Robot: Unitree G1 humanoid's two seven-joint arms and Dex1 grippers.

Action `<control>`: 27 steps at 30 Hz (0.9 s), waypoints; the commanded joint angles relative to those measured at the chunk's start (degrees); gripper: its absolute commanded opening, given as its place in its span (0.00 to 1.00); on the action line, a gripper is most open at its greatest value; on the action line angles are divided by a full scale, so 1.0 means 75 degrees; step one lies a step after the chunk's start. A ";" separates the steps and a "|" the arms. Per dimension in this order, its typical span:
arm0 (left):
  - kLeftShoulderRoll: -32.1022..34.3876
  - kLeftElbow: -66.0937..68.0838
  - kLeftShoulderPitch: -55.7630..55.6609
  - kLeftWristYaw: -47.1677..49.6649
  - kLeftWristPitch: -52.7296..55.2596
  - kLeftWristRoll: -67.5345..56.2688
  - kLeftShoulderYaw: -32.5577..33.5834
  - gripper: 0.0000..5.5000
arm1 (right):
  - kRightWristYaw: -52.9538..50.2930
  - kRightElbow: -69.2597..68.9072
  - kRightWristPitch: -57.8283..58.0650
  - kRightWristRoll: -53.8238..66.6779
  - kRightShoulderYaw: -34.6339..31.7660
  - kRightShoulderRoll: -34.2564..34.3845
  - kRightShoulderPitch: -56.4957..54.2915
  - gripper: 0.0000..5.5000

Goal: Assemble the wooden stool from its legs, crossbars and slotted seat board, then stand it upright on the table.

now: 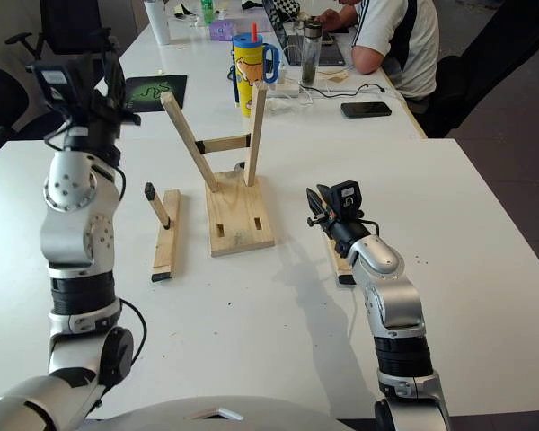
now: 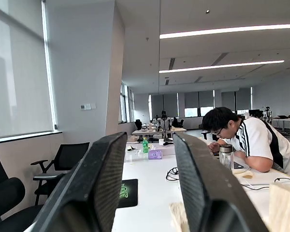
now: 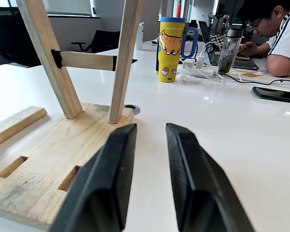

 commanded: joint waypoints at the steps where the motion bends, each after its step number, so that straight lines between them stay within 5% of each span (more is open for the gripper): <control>1: 0.0275 0.0377 -0.0077 -0.0200 0.0834 -0.0086 0.0021 0.32 | 0.0013 0.0050 -0.0036 -0.0082 -0.0015 -0.0035 -0.0035 0.21; 10: -0.0297 0.2272 0.2417 0.0086 0.0609 0.0645 -0.0809 0.32 | 0.0009 0.0005 -0.0032 -0.0071 -0.0105 -0.0088 0.0051 0.21; 18: -0.0275 0.1706 0.1980 0.0075 -0.0367 0.0367 -0.0393 0.32 | 0.0072 0.0018 -0.0047 -0.0095 -0.0053 -0.0116 0.0090 0.21; 27: 0.0575 0.0327 0.0922 0.0085 -0.0741 -0.0560 0.1202 0.35 | 0.0046 -0.0045 -0.0056 -0.0135 0.0012 -0.0064 0.0145 0.21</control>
